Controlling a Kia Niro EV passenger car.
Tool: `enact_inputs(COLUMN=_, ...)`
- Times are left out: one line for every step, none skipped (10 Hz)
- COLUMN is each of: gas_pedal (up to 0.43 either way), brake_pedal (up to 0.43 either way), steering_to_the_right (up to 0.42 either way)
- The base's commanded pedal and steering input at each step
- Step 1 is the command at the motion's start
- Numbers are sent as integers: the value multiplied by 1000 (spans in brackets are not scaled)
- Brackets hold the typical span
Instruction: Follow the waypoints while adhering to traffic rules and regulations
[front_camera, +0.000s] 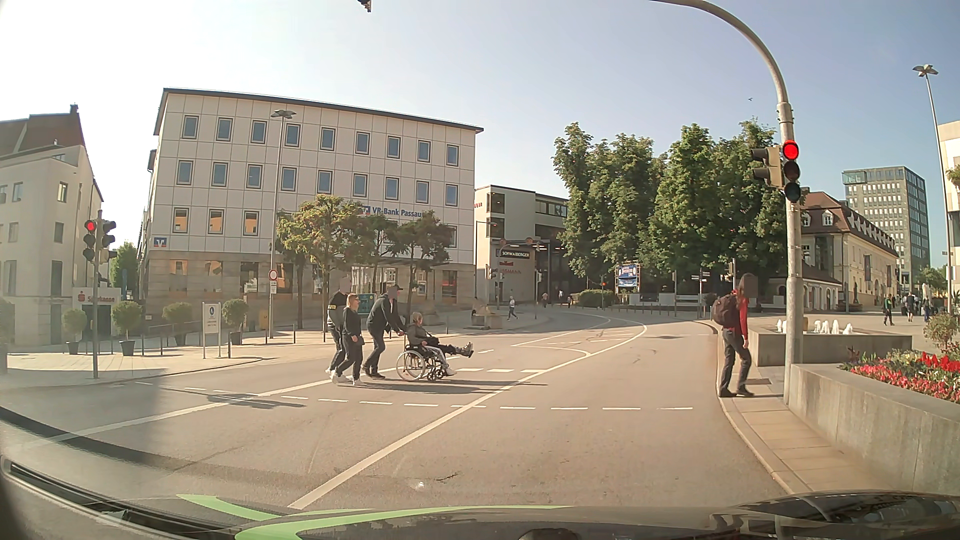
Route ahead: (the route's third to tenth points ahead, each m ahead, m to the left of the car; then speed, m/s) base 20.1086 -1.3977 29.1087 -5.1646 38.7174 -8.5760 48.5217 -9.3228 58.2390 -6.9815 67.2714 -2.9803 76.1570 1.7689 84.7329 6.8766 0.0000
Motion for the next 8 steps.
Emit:
enact_inputs(gas_pedal=0, brake_pedal=262, steering_to_the_right=141)
enact_inputs(gas_pedal=0, brake_pedal=262, steering_to_the_right=141)
enact_inputs(gas_pedal=0, brake_pedal=262, steering_to_the_right=141)
enact_inputs(gas_pedal=0, brake_pedal=262, steering_to_the_right=141)
enact_inputs(gas_pedal=0, brake_pedal=262, steering_to_the_right=141)
enact_inputs(gas_pedal=0, brake_pedal=262, steering_to_the_right=141)
enact_inputs(gas_pedal=0, brake_pedal=262, steering_to_the_right=141)
enact_inputs(gas_pedal=0, brake_pedal=268, steering_to_the_right=141)
